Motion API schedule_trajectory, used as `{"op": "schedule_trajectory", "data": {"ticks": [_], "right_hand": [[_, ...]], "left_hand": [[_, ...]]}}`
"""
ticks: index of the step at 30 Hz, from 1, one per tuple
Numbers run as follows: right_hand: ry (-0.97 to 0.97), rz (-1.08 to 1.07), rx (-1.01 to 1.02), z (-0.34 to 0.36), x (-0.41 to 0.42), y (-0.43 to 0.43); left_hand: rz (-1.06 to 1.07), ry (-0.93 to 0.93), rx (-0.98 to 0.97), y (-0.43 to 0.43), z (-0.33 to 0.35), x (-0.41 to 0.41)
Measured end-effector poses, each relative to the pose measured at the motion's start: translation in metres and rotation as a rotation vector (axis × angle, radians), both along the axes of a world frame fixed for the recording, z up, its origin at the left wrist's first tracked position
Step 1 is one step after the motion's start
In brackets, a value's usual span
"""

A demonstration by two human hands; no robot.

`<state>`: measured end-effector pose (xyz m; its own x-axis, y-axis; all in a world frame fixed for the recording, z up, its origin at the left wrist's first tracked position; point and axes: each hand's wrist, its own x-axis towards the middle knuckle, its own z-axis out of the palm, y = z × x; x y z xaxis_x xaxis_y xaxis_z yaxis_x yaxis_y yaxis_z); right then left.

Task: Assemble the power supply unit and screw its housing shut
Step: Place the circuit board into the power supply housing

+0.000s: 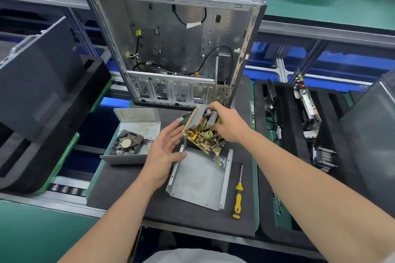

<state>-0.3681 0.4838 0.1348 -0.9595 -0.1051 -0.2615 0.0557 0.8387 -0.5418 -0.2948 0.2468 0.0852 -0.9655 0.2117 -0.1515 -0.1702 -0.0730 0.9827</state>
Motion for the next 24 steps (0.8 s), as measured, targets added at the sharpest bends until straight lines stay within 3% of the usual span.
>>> {"op": "schedule_trajectory", "data": {"ticks": [10,14,19,22,24], "right_hand": [[0.13,0.037,-0.217,-0.001,0.014,0.014],[0.161,0.1,-0.274,0.002,0.019,0.01],[0.247,0.309,-0.225,0.017,0.023,-0.006],[0.288,0.46,-0.167,0.023,0.026,-0.013],[0.287,0.511,-0.119,0.026,0.027,-0.015]], "left_hand": [[-0.031,0.045,0.001,0.0,0.004,-0.004],[-0.039,0.046,-0.16,-0.002,0.009,-0.007],[-0.1,0.094,-0.498,-0.003,0.009,-0.014],[-0.101,0.048,-0.464,-0.001,0.011,-0.011],[-0.138,-0.051,-0.31,-0.004,0.012,-0.007]]}}
